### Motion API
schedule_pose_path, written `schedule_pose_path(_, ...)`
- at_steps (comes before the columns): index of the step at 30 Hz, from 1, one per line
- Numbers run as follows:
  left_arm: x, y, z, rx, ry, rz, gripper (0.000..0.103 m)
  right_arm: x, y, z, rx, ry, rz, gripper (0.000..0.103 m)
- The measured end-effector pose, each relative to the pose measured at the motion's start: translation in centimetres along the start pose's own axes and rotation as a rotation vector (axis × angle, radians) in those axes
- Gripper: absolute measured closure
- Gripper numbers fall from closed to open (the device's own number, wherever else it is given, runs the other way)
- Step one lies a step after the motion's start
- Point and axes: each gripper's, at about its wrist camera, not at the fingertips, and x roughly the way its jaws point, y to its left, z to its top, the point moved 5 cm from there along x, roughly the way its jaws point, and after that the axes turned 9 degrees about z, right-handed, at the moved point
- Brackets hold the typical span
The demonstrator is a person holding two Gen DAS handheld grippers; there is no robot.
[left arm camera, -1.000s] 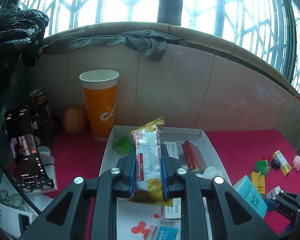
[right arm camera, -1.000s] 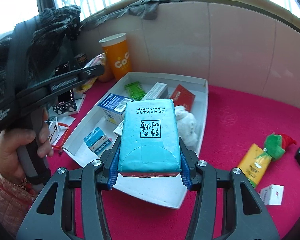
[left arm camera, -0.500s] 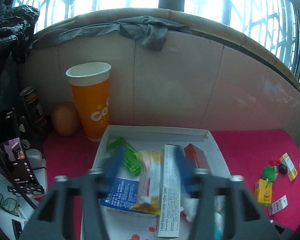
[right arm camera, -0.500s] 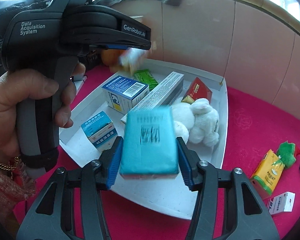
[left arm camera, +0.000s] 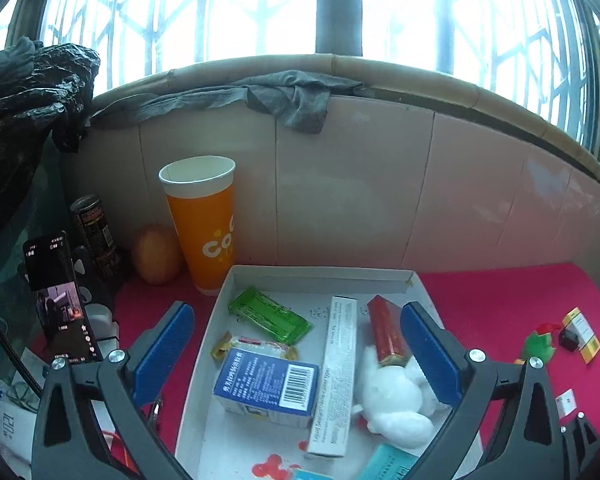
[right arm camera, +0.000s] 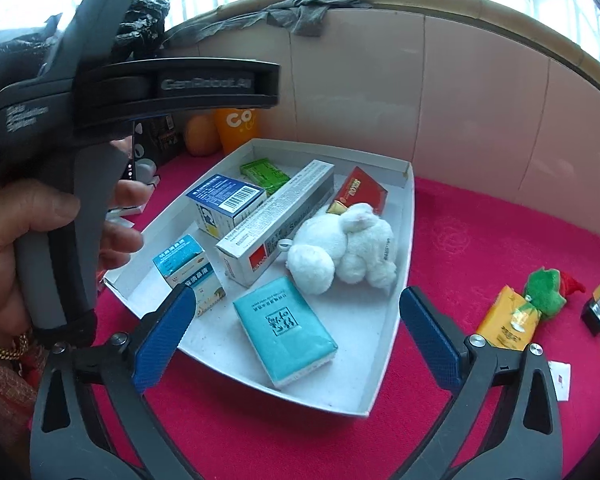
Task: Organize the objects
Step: 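Open the left gripper over the tray while the right gripper releases the tissue pack, then lift both open grippers away and move them over the remaining items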
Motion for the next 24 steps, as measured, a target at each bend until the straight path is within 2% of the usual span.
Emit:
schedule_pose_path(5,-2.4,-0.9,-0.4,-0.020,-0.029,-0.039,0.000,-1.2,-0.9,-0.3,0.013,-0.009,-0.059,0.000)
schedule_pose_path(11,-4.6,-3.3,-0.7,0.005,-0.041,-0.080,0.000,-3.1,-2.1,-0.6,0.026,-0.032,-0.120,0.000)
schedule_pose_path(16,-6.0,-6.4,-1.4,0.059,-0.035,-0.116,0.000,-3.9,-5.0,-1.2,0.096,-0.011,-0.139,0.000)
schedule_pose_path(20,-6.6,-9.0,-2.4,0.097,-0.012,-0.158,0.000,-5.4,-8.4,-2.6,0.211,0.024,-0.157,0.000)
schedule_pose_path(24,-7.1,-11.8,-3.7,0.142,0.015,-0.195,0.000,-7.4,-12.0,-3.8,0.285,0.013,-0.207,0.000)
